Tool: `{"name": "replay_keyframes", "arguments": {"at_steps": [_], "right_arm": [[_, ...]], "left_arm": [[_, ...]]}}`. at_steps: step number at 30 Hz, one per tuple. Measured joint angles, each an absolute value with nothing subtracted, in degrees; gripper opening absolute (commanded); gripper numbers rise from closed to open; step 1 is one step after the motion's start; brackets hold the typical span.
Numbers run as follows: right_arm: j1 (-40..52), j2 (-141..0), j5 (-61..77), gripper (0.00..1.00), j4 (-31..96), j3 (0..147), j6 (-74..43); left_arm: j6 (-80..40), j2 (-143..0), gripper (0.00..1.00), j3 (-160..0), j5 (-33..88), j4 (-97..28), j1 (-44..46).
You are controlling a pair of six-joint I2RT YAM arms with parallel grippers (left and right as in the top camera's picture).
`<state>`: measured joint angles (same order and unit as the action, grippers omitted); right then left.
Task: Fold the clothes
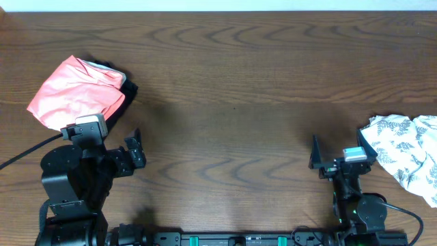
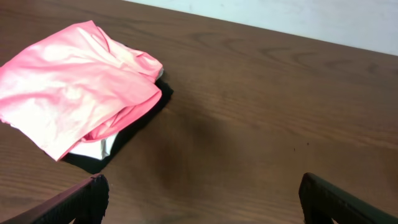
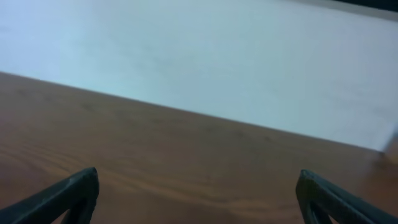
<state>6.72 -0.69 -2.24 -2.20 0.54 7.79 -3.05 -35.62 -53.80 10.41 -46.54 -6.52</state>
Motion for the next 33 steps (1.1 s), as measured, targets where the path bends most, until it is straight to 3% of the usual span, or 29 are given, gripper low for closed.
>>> {"name": "replay_keyframes", "arguments": {"at_steps": [7,33], "right_arm": [[3.36,-0.64,-5.69,0.99,3.40,0.40,8.23],[3.33,-0.69,-5.58,0.99,3.42,0.40,8.21]], "left_arm": [[-3.05,-35.62,0.98,-53.80,10.41,-46.54,-6.52],[-3.05,-35.62,0.98,-53.80,10.41,-46.54,-6.52]]}}
